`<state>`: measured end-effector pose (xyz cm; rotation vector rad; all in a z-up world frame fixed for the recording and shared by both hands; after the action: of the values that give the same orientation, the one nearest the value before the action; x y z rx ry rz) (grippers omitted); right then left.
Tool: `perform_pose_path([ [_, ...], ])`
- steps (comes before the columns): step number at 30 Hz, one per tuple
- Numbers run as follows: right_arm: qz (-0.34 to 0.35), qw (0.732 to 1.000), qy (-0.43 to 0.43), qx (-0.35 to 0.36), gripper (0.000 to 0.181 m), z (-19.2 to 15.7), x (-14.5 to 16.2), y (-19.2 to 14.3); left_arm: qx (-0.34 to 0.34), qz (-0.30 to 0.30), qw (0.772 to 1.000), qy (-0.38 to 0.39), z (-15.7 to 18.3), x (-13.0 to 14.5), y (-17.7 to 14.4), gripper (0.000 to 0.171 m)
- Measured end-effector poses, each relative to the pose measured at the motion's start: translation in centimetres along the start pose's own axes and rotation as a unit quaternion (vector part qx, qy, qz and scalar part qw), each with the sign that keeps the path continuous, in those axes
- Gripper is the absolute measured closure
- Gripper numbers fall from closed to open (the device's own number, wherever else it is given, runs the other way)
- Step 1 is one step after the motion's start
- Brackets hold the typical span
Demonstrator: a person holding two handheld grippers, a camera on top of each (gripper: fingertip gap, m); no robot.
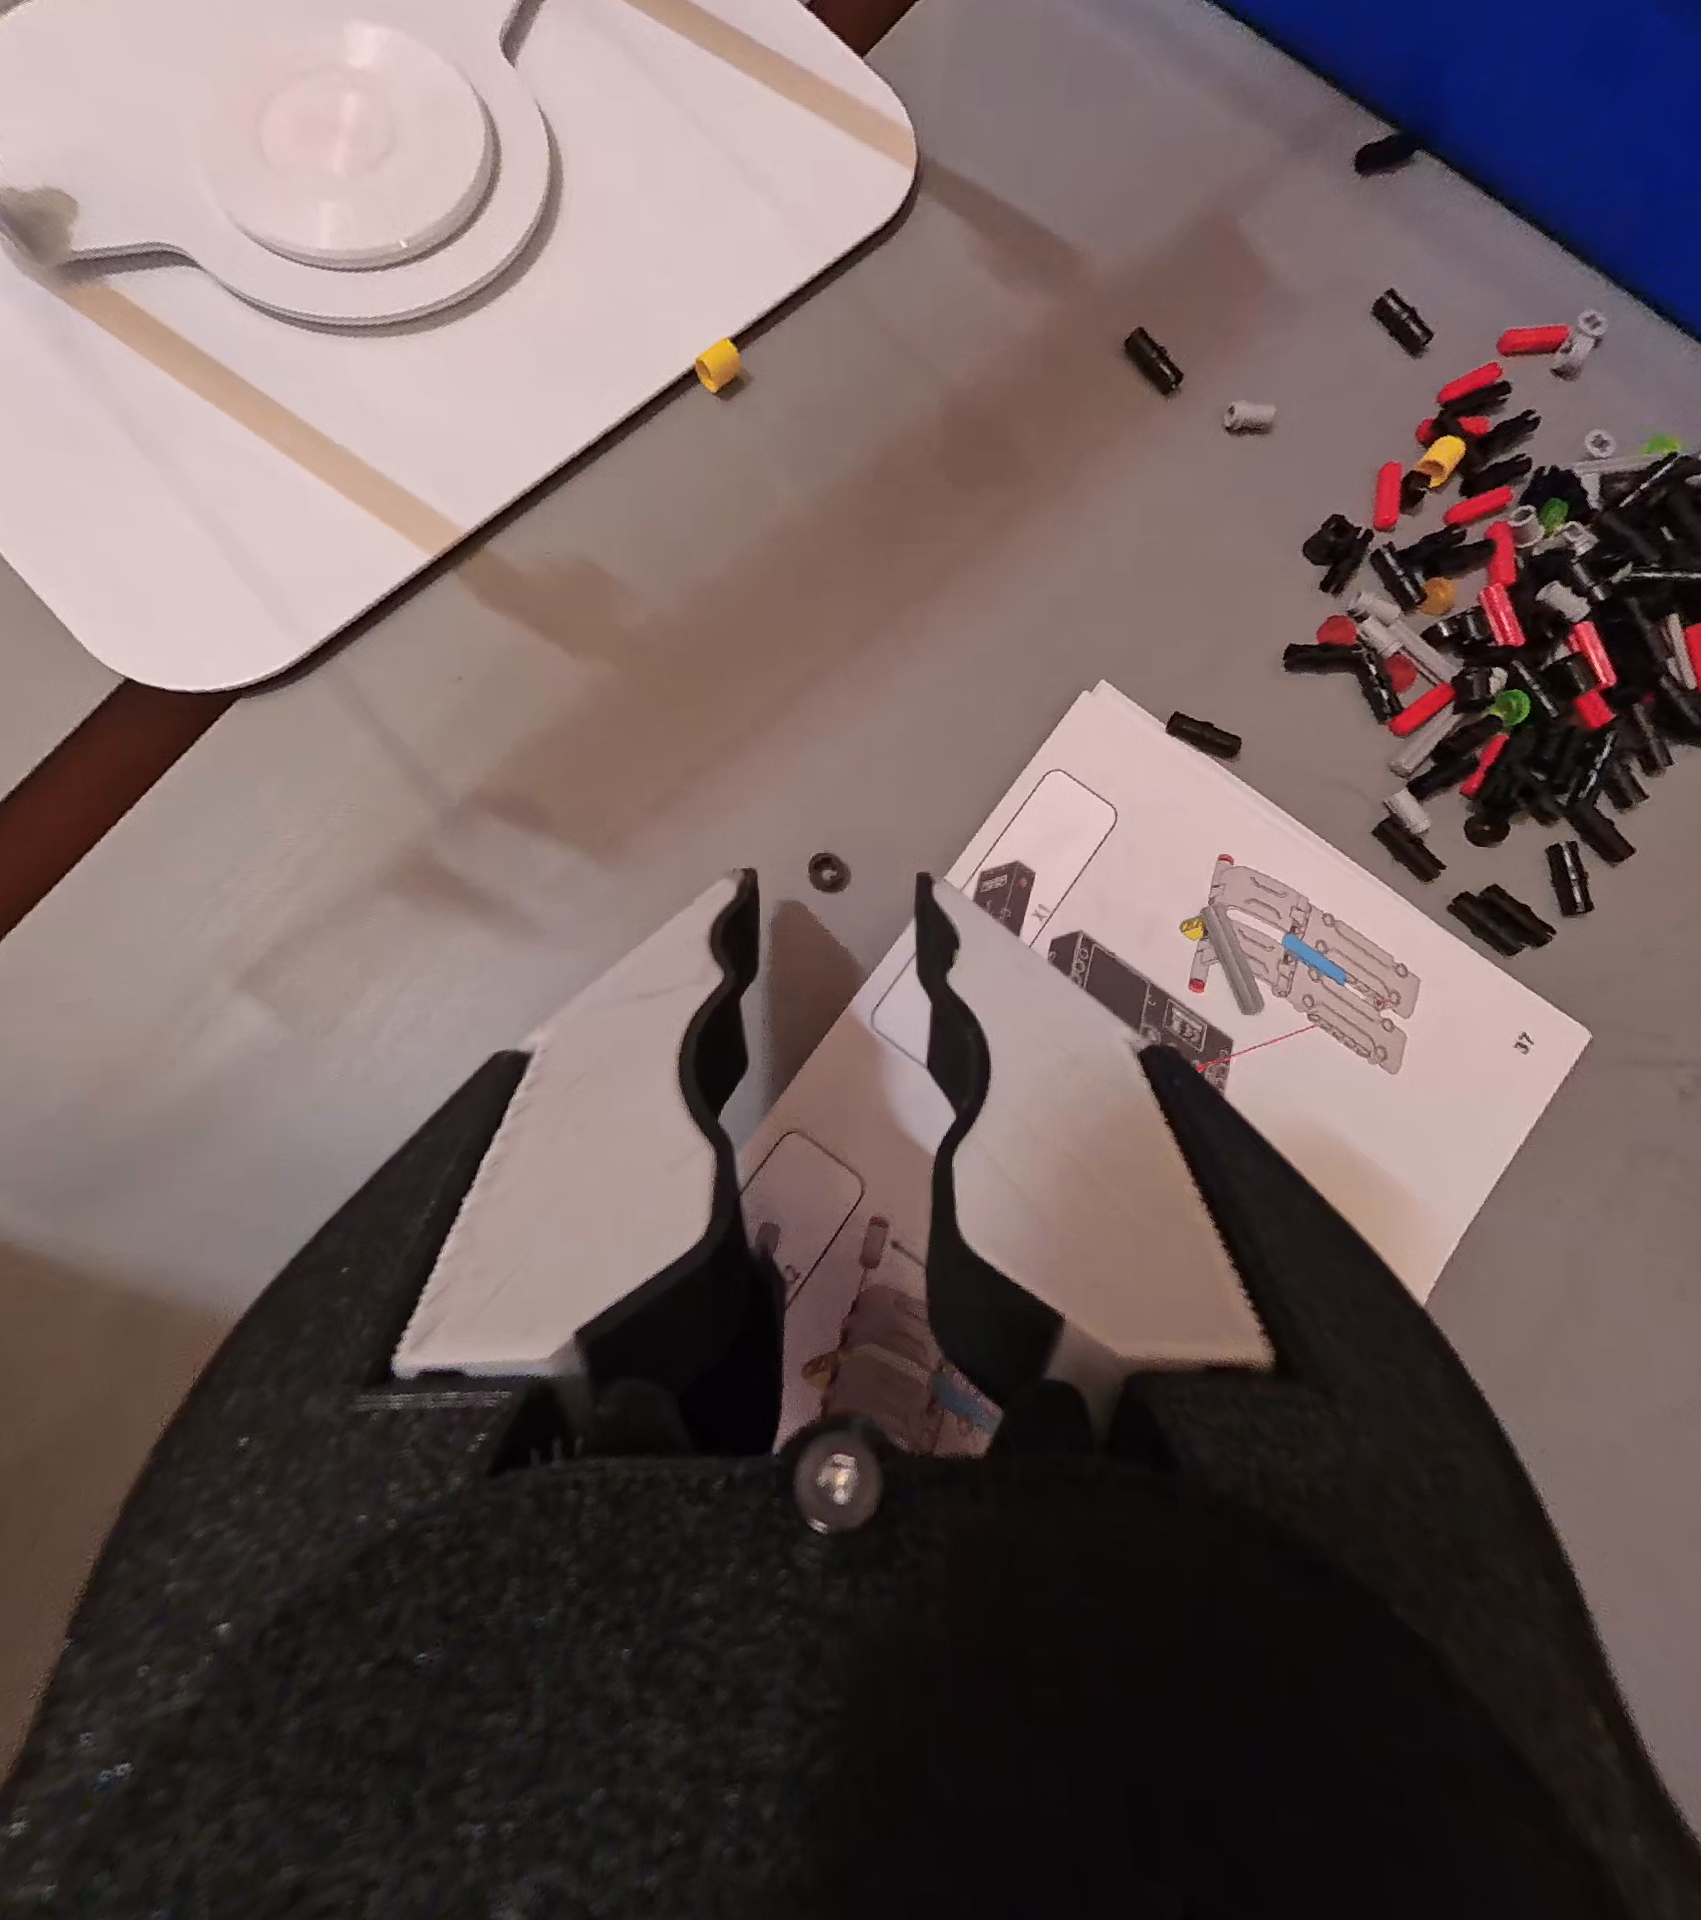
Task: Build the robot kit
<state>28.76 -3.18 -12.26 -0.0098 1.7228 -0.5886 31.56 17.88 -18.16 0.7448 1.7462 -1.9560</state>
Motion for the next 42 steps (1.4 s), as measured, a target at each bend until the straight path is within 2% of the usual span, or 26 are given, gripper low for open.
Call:
perform_pose_path([
  [9, -0.003, 1.000, -0.016, -0.008, 0.170, -0.6, 0.1, 0.1, -0.019, -0.023, 0.999, 0.030, 0.5, 0.3, 1.0, 0.143],
  [14, -0.006, 1.000, -0.017, -0.009, 0.170, -0.6, 0.2, 0.2, -0.013, -0.022, 0.999, 0.021, 0.5, 0.2, 1.2, 0.144],
  [29, -0.007, 1.000, -0.026, -0.010, 0.170, -0.7, 0.1, 0.2, 0.010, -0.035, 0.998, 0.049, 1.8, -0.5, 1.9, 0.168],
  [35, -0.002, 0.999, -0.031, -0.012, 0.171, -0.9, 0.0, 0.1, 0.018, -0.039, 0.997, 0.057, 2.1, -1.0, 2.2, 0.171],
  [42, 0.008, 1.000, -0.016, -0.016, 0.171, -0.5, -0.2, -0.2, 0.026, -0.006, 0.998, 0.049, 2.3, -2.9, 0.7, 0.171],
])
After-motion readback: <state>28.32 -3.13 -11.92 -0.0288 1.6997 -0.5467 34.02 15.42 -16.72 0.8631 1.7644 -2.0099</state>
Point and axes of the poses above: each gripper's, where its closed fingertips meet, y out along the fingers, x out of its underside, z = x × y across the jaws, the point moved 5 cm from there along -y, back along the fingers, and after that the axes turned 3 degrees about -z, right-handed, at the moved point
